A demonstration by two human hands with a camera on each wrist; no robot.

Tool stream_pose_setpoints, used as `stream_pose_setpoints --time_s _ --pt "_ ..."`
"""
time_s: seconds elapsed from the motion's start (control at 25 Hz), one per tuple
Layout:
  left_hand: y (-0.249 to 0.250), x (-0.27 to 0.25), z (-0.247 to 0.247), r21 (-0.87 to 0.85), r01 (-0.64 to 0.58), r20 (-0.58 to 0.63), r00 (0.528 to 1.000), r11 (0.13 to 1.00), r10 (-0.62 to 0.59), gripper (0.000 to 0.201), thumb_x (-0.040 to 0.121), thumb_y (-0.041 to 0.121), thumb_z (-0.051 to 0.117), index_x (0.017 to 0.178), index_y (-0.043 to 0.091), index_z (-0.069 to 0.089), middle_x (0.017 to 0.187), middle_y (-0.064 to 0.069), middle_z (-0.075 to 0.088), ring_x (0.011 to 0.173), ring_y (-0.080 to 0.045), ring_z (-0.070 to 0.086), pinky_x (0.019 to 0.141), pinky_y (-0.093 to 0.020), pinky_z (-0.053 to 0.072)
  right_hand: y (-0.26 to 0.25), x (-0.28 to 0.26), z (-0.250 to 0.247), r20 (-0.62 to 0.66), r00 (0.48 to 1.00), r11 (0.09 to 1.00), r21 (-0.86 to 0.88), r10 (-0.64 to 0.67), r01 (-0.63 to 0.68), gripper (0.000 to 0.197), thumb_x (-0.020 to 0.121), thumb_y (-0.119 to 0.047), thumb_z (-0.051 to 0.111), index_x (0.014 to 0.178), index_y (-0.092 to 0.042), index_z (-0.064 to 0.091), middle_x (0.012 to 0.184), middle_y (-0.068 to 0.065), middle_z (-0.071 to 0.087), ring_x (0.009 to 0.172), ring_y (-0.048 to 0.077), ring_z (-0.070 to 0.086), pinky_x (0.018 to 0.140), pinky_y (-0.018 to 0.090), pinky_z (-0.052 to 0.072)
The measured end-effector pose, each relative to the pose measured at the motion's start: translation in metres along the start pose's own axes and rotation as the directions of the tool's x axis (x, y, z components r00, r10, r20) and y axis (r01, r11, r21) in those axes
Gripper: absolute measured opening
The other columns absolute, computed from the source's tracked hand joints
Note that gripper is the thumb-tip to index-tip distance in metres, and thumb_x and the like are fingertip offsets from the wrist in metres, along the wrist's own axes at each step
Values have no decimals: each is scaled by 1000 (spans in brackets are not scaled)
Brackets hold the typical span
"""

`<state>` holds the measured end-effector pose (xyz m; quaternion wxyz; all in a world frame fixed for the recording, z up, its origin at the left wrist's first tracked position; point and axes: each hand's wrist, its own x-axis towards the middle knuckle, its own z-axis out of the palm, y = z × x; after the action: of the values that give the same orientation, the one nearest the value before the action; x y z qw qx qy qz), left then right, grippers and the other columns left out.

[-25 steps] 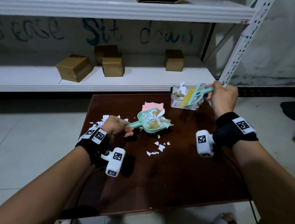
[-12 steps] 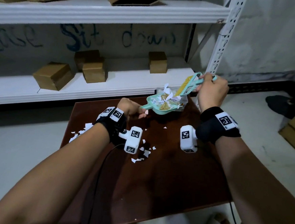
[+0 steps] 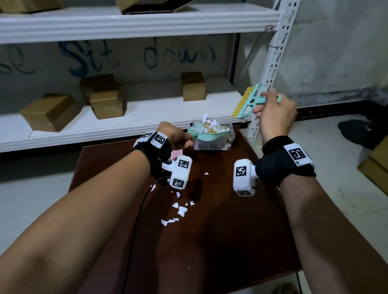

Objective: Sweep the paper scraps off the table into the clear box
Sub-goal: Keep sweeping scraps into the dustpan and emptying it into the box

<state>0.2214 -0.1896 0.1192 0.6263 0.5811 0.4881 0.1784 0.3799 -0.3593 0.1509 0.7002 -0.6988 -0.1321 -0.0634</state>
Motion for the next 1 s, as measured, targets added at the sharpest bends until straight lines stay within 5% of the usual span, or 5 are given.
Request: stream_pose_setpoints --time_s 0.28,0.52,0.72,0.88,1.0 --pt "-5 13 9 86 5 0 1000 996 -5 23 68 2 90 80 -8 73 70 -22 73 64 -27 75 67 -35 62 28 10 16 328 943 999 -16 55 -52 20 104 -12 54 101 -6 73 70 13 73 73 36 74 72 38 63" --pt "-7 17 8 69 -25 12 1000 997 24 16 73 -2 85 73 -6 70 69 -22 72 61 -27 73 66 -32 58 53 -3 33 614 781 986 24 116 -166 14 103 -6 58 103 1 70 74 19 71 59 17 69 64 18 60" --pt "-8 12 8 93 -134 43 991 987 131 13 82 -4 74 89 -2 62 49 -1 67 52 -13 70 59 -26 60 68 1 46 585 798 990 -74 141 -121 23 101 -4 61 117 9 70 81 20 72 73 22 71 67 16 60" --pt "-10 13 7 91 -107 34 994 990 105 16 77 -2 81 85 -8 69 66 -13 72 69 -26 76 66 -34 63 72 1 46 552 824 991 -79 132 -106 22 100 -2 61 119 5 70 96 27 73 85 27 68 84 31 61" --pt "-11 9 4 9 -25 29 999 1000 25 16 78 -5 80 71 -11 67 55 -20 68 48 -25 70 46 -27 58 67 3 42 536 836 992 -32 119 -120 23 101 -4 60 122 0 70 99 25 74 85 24 69 90 37 60"
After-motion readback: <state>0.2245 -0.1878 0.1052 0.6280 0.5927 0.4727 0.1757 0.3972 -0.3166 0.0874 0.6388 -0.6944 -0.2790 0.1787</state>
